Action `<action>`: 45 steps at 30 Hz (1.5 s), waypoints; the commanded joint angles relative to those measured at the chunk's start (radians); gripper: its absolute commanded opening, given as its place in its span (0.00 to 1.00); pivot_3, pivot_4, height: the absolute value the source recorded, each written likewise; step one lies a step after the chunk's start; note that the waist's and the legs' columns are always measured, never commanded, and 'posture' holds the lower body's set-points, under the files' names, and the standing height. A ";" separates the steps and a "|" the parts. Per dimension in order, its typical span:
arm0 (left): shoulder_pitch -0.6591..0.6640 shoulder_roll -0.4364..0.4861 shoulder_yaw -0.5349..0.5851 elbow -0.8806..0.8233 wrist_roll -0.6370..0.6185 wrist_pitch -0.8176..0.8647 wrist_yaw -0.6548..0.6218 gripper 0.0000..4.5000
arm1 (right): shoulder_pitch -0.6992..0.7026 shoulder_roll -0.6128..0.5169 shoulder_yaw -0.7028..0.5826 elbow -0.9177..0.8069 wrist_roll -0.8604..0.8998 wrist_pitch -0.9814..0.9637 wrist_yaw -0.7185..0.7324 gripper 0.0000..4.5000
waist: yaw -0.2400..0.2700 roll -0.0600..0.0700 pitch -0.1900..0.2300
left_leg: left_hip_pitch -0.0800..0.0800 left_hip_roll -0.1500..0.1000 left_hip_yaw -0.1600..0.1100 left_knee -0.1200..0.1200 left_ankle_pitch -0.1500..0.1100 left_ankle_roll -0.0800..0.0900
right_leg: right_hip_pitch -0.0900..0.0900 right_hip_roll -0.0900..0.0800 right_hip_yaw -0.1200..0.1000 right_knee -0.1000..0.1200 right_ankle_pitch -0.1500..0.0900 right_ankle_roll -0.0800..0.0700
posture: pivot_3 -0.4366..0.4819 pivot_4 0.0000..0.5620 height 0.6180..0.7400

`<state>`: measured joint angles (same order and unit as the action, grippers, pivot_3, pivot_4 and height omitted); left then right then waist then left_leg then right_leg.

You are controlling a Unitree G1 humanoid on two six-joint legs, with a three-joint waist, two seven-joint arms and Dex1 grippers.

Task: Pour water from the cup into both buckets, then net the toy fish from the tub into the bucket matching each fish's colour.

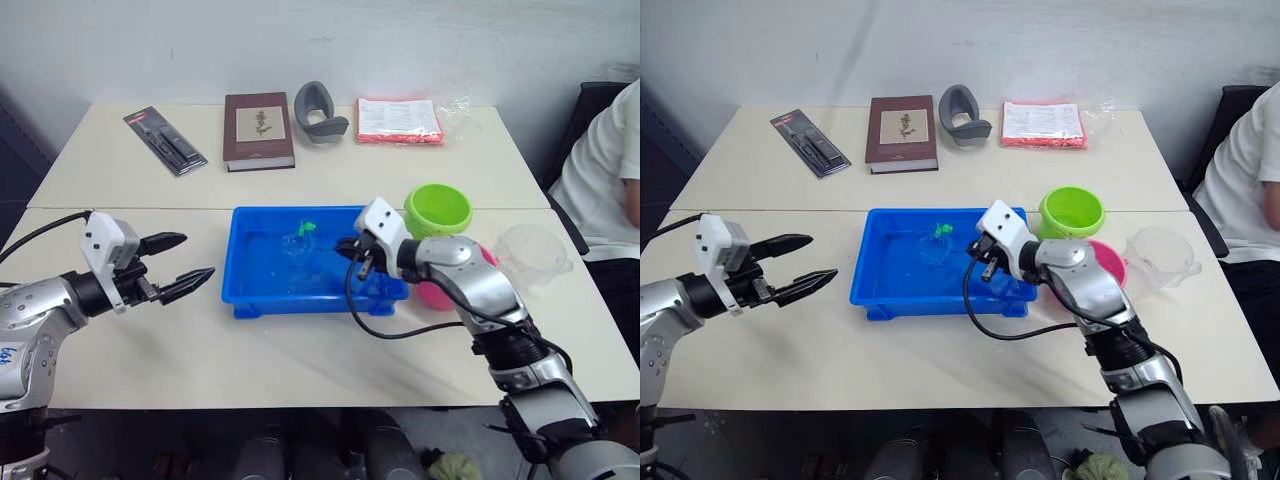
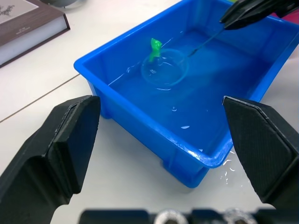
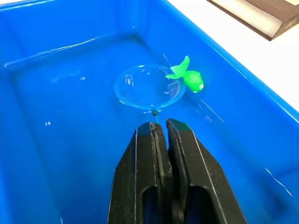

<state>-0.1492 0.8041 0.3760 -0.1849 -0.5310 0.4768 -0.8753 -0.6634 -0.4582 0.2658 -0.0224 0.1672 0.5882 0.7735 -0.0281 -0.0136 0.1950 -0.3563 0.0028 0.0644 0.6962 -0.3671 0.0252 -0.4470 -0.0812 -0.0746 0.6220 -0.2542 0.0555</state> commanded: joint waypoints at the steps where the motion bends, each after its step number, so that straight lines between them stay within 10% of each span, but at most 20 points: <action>1: -0.019 0.001 0.002 -0.001 -0.008 -0.023 -0.009 1.00 | 0.012 -0.014 -0.057 -0.082 0.050 0.086 0.008 0.00 | 0.000 0.000 0.000 | 0.000 0.000 0.000 0.000 0.000 0.000 | 0.000 0.000 0.000 0.000 0.000 0.000 | 0.48 0.27 1.00; 15: -0.043 -0.006 -0.024 0.052 0.010 -0.075 -0.024 1.00 | -0.015 -0.053 -0.059 -0.125 0.132 0.428 -0.006 0.00 | 0.000 0.000 0.000 | 0.000 0.000 0.000 0.000 0.000 0.001 | 0.000 0.000 0.000 -0.001 0.000 0.000 | 0.48 0.27 1.00; 28: -0.040 -0.019 -0.028 0.067 0.012 -0.100 -0.022 1.00 | -0.027 0.029 -0.144 0.023 0.116 0.222 -0.090 0.00 | 0.000 0.000 0.000 | 0.000 0.000 0.000 -0.002 0.000 0.000 | 0.000 0.000 0.000 -0.001 0.000 0.000 | 0.48 0.27 1.00; 45: -0.116 -0.040 -0.066 0.090 0.005 -0.146 -0.063 1.00 | 0.256 -0.159 -0.338 -0.360 0.285 0.110 0.066 0.00 | 0.004 0.000 0.000 | 0.000 0.000 0.000 -0.004 0.000 0.001 | 0.000 0.000 0.000 -0.003 0.000 0.000 | 0.48 0.27 1.00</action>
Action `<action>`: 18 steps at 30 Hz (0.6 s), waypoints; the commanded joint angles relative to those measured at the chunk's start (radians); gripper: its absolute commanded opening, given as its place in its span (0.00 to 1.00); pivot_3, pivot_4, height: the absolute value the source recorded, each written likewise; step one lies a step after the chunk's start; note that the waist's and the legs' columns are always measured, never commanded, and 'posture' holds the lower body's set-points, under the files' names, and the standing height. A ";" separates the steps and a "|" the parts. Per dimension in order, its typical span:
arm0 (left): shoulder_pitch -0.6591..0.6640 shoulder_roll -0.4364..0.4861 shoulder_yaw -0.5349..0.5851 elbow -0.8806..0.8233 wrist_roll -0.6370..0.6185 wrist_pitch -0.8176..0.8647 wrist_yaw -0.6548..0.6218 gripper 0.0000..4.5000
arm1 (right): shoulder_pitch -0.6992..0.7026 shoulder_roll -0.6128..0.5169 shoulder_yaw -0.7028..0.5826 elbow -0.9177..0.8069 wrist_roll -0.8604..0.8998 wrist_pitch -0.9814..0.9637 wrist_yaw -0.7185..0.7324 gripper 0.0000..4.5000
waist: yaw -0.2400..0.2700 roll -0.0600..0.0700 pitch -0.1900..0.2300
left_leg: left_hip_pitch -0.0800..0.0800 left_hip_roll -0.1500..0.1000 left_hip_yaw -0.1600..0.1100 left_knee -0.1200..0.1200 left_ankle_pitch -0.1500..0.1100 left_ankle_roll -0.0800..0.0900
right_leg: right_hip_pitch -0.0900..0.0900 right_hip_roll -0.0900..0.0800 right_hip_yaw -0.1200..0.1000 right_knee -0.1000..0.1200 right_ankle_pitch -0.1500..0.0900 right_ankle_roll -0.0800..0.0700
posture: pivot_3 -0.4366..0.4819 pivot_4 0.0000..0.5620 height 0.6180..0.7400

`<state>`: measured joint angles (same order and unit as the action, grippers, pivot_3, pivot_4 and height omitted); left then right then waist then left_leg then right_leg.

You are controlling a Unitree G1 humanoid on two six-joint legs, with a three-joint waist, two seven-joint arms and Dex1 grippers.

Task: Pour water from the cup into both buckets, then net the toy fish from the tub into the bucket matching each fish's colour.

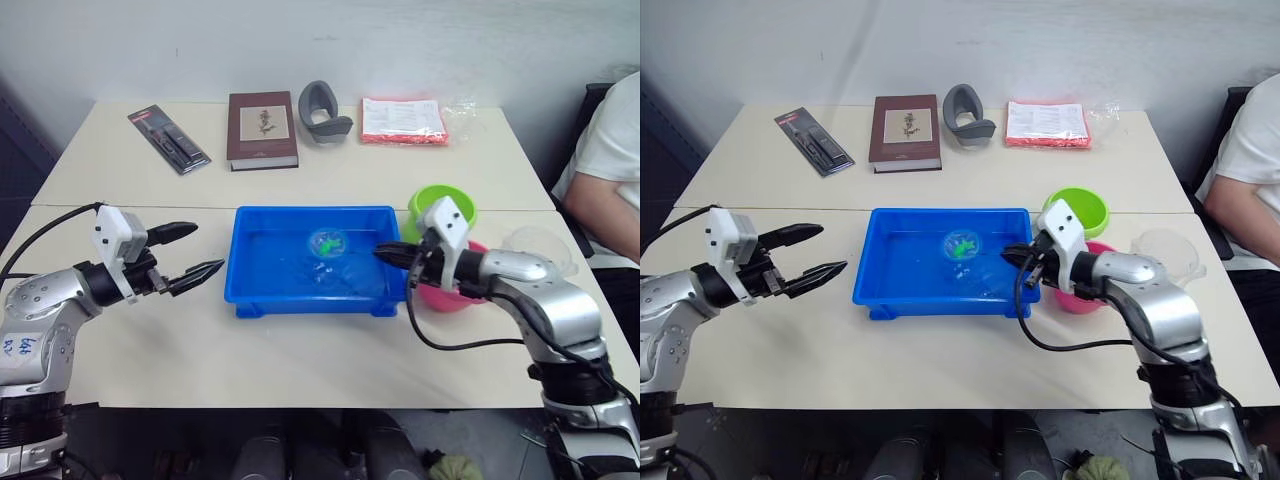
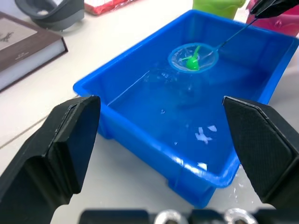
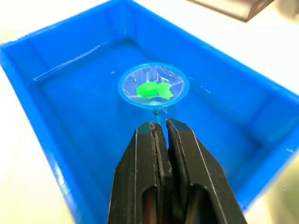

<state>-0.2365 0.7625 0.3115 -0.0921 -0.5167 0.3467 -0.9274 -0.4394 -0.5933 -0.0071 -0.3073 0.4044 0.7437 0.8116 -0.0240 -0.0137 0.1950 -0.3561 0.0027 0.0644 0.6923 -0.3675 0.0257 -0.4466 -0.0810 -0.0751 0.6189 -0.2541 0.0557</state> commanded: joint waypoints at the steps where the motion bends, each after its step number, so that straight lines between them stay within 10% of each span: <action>1: -0.044 -0.001 -0.009 0.001 -0.009 -0.014 -0.011 1.00 | 0.049 -0.033 -0.083 -0.084 0.056 -0.044 0.026 0.00 | 0.000 0.000 0.000 | 0.000 0.000 0.000 0.000 0.000 0.000 | 0.000 0.000 0.000 0.000 0.000 0.000 | 0.48 0.27 1.00; 18: -0.189 -0.084 -0.117 -0.019 -0.016 0.042 0.013 1.00 | 0.153 -0.138 -0.399 -0.014 0.087 -0.133 -0.089 0.00 | 0.011 0.000 0.000 | 0.001 -0.001 0.001 0.000 0.001 0.000 | 0.001 0.001 0.001 0.001 0.000 0.001 | 0.48 0.27 1.00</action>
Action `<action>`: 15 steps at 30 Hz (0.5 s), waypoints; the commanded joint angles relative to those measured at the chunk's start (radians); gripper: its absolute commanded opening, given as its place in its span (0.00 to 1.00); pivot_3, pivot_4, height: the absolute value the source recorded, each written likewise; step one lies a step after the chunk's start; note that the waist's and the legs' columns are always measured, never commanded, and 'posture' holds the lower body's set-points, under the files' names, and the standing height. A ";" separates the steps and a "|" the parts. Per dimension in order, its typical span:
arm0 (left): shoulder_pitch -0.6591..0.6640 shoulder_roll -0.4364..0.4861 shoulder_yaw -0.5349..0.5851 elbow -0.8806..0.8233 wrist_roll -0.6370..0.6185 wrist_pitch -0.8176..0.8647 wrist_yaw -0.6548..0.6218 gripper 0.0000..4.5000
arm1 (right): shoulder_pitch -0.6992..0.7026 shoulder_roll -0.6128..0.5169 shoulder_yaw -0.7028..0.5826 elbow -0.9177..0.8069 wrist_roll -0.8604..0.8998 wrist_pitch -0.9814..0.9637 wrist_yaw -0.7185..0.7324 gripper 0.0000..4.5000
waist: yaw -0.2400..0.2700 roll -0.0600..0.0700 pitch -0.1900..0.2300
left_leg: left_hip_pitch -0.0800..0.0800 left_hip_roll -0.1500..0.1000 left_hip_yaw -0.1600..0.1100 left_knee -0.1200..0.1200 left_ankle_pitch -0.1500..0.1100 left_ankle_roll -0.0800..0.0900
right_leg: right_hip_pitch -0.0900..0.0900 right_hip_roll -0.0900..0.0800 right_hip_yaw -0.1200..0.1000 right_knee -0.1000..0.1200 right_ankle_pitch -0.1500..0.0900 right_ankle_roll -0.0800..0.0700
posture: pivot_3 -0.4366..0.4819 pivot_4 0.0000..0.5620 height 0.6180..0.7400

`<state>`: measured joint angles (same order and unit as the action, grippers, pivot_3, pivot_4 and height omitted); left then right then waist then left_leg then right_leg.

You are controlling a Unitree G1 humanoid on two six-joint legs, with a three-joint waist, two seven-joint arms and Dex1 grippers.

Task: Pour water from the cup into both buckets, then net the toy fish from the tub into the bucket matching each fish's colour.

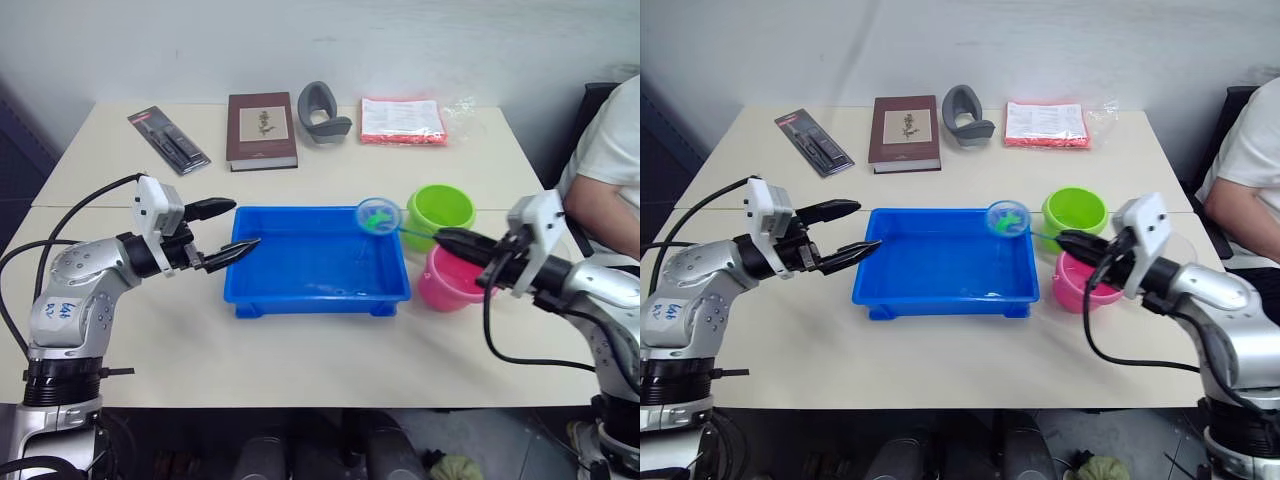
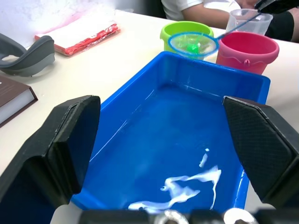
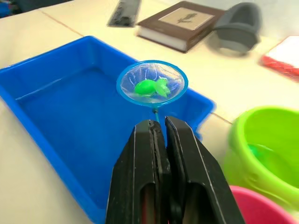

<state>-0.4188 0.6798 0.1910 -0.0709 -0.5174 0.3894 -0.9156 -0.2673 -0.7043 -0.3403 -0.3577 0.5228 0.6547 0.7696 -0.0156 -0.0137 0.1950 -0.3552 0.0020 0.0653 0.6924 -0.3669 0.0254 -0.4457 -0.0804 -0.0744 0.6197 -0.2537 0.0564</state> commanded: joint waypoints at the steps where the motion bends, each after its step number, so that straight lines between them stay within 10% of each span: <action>1: -0.007 -0.003 0.001 -0.040 -0.015 0.000 0.000 1.00 | -0.026 -0.032 -0.067 0.049 -0.034 -0.044 -0.056 0.00 | 0.003 0.000 0.000 | 0.000 0.000 0.000 0.000 0.000 0.000 | 0.000 0.000 0.000 0.000 0.000 0.000 | 0.48 0.27 1.00; 15: -0.056 -0.041 -0.036 -0.034 -0.009 0.007 -0.001 1.00 | -0.004 -0.128 0.005 0.261 -0.287 -0.418 -0.064 0.00 | 0.015 0.000 0.000 | 0.000 0.000 0.001 0.000 0.002 0.000 | 0.001 0.001 0.000 0.000 0.000 0.000 | 0.48 0.27 1.00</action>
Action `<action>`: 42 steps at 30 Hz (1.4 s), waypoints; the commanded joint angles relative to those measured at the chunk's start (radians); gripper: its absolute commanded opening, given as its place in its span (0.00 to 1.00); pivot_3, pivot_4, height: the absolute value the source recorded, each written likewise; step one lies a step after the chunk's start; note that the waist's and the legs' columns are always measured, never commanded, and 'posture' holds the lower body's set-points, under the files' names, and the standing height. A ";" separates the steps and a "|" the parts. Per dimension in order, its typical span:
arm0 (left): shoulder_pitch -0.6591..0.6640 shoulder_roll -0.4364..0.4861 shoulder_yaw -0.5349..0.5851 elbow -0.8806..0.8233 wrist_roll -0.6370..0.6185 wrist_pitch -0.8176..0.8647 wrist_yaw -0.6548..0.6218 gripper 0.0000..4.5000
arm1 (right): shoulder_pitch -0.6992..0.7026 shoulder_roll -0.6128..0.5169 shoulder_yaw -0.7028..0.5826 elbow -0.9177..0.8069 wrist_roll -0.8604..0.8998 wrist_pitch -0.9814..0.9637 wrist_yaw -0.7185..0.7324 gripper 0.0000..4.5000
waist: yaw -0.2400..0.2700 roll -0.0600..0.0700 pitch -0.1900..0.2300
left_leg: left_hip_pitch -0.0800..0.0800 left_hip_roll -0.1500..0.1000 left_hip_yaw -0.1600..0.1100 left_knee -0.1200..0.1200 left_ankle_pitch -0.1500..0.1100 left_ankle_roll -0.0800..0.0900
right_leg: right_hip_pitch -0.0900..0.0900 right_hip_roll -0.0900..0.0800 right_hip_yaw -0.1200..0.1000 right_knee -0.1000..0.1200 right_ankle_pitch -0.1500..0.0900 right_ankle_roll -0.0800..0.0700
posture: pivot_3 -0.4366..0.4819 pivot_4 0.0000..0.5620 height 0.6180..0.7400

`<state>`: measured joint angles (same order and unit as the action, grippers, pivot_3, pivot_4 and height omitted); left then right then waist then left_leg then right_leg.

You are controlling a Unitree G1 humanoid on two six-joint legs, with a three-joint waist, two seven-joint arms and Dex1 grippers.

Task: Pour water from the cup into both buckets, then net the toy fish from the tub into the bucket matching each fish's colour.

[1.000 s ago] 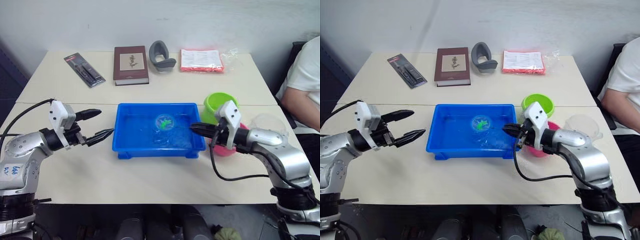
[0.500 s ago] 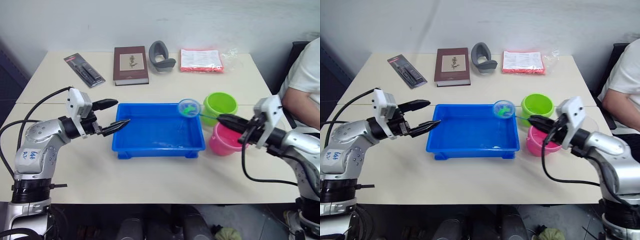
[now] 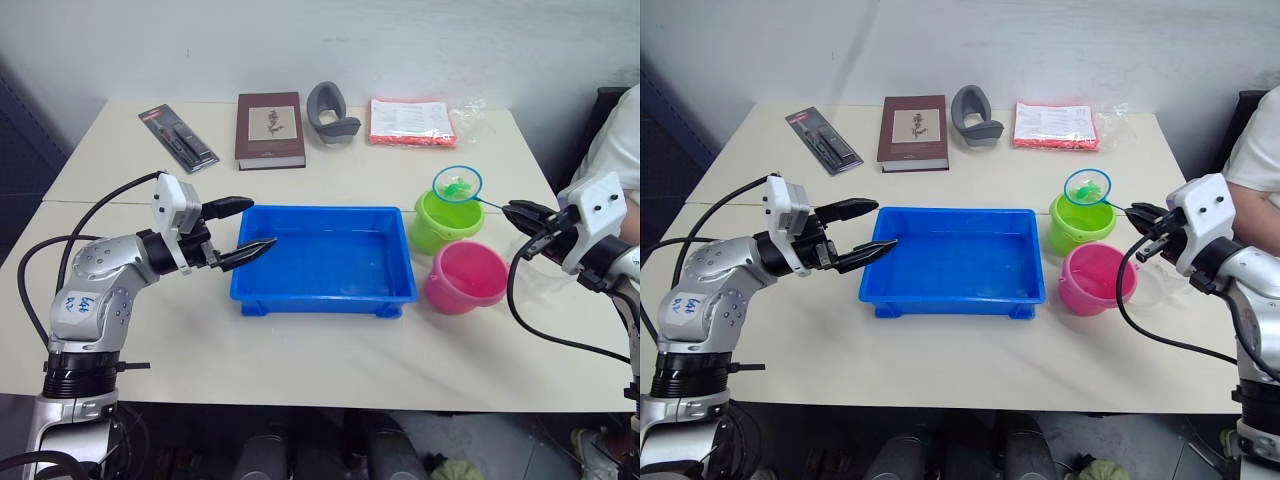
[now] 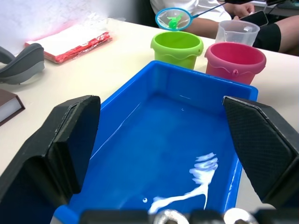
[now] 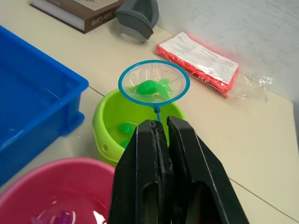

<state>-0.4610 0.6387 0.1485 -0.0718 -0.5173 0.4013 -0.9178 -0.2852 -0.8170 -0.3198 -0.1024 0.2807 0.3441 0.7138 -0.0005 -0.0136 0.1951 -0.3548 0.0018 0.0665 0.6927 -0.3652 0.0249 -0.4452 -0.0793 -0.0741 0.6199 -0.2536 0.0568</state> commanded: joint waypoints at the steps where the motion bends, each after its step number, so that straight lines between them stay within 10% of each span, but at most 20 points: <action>1: -0.014 0.000 0.007 -0.032 -0.010 -0.004 0.001 1.00 | 0.022 -0.015 -0.015 0.013 -0.063 -0.141 -0.015 0.00 | 0.000 0.000 0.000 | 0.000 0.000 0.000 0.000 0.000 0.000 | 0.000 0.000 0.000 0.000 0.000 0.000 | 0.48 0.27 1.00; 17: -0.021 -0.012 -0.002 -0.028 -0.010 -0.005 0.003 1.00 | 0.100 -0.108 0.064 0.257 -0.594 -0.832 -0.345 0.00 | -0.002 0.000 0.000 | 0.001 0.000 0.001 0.001 0.002 -0.002 | 0.000 0.000 0.002 0.000 0.000 0.000 | 0.48 0.27 1.00; 30: -0.015 -0.012 0.003 -0.031 -0.010 -0.008 0.003 1.00 | 0.098 -0.153 0.117 0.327 -0.826 -0.927 -0.583 0.00 | -0.003 0.000 0.000 | 0.003 0.000 0.002 0.002 0.004 -0.005 | 0.000 0.001 0.003 0.001 0.000 0.000 | 0.48 0.27 1.00; 36: -0.014 -0.011 0.004 -0.029 -0.009 -0.012 0.000 1.00 | 0.086 -0.115 0.099 0.331 -0.702 -0.899 -0.551 0.00 | -0.004 0.000 0.000 | 0.003 0.000 0.002 0.002 0.004 -0.004 | 0.000 0.001 0.003 0.001 0.000 0.000 | 0.48 0.27 1.00; 42: -0.002 -0.001 0.040 -0.021 -0.032 -0.032 -0.024 1.00 | 0.091 -0.006 0.072 0.223 -0.157 -0.698 -0.237 0.00 | -0.004 0.000 0.000 | 0.003 0.001 0.002 0.003 0.004 -0.004 | 0.001 0.001 0.003 0.001 0.000 0.000 | 0.48 0.27 1.00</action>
<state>-0.4617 0.6286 0.1489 -0.0709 -0.5203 0.3919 -0.9300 -0.1874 -0.8263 -0.2036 0.1821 -0.0352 -0.4201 0.4039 -0.0046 -0.0136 0.1951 -0.3522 0.0026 0.0681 0.6959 -0.3610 0.0208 -0.4440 -0.0779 -0.0713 0.6216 -0.2536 0.0568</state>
